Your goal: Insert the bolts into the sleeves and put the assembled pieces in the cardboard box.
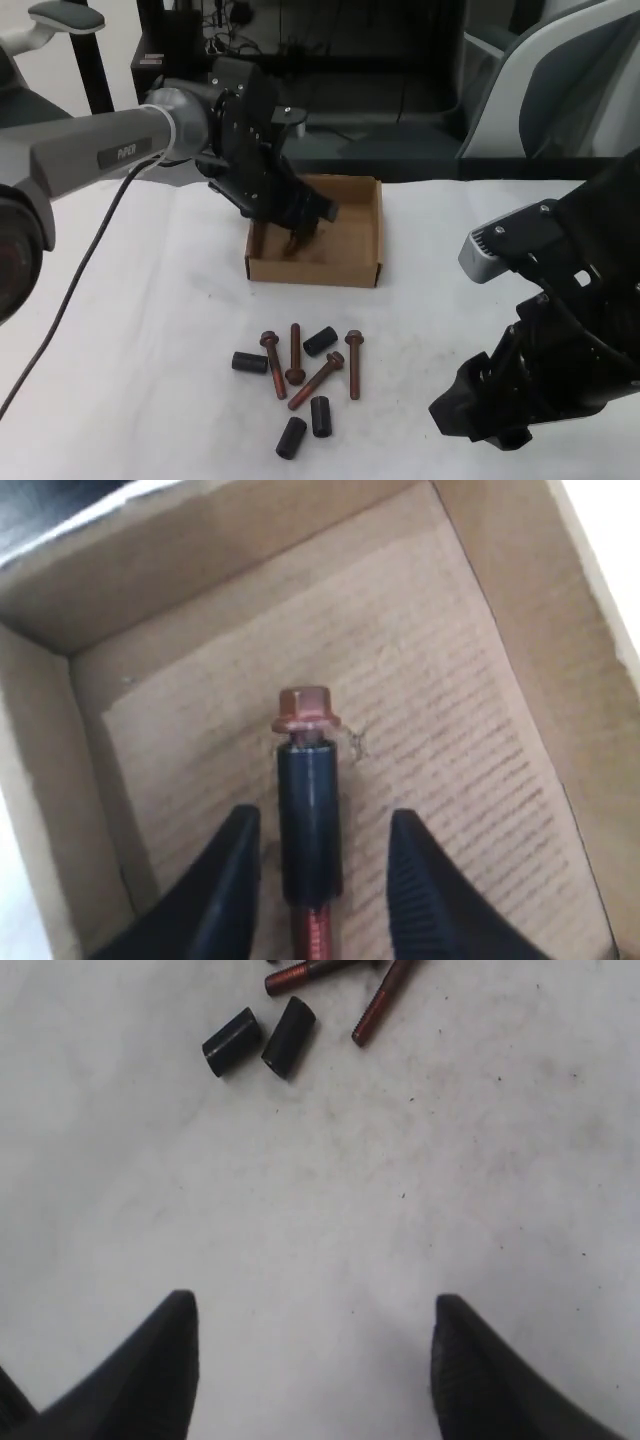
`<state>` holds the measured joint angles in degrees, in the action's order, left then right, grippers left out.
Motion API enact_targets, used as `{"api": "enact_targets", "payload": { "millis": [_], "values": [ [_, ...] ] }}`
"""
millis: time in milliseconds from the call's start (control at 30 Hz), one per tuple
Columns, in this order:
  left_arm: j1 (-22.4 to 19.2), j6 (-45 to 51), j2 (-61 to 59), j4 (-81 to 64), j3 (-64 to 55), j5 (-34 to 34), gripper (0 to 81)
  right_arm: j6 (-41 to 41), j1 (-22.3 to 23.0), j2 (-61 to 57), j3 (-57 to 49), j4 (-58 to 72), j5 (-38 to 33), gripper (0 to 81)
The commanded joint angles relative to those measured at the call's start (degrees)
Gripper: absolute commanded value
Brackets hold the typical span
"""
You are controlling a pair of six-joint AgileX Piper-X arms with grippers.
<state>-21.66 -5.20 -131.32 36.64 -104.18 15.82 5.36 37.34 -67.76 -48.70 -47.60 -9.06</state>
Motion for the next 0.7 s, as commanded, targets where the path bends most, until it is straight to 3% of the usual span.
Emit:
{"api": "enact_targets", "payload": {
  "millis": [0, 133, 667],
  "values": [
    [-0.1, 0.5, 0.6, 1.2, -0.8, 0.1, 47.6, -0.6, -0.3, 0.7, -0.1, 0.5, -0.8, 65.9],
    [-0.2, 1.4, 1.0, 3.2, -0.8, -0.3, 51.5, -0.6, -0.3, 0.7, -0.1, 0.5, -0.8, 65.9],
    [-0.2, -3.2, 14.2, 14.6, -0.6, -1.3, 51.7, 0.9, -0.3, 4.0, -0.1, -1.0, 1.4, 65.9]
  ]
}}
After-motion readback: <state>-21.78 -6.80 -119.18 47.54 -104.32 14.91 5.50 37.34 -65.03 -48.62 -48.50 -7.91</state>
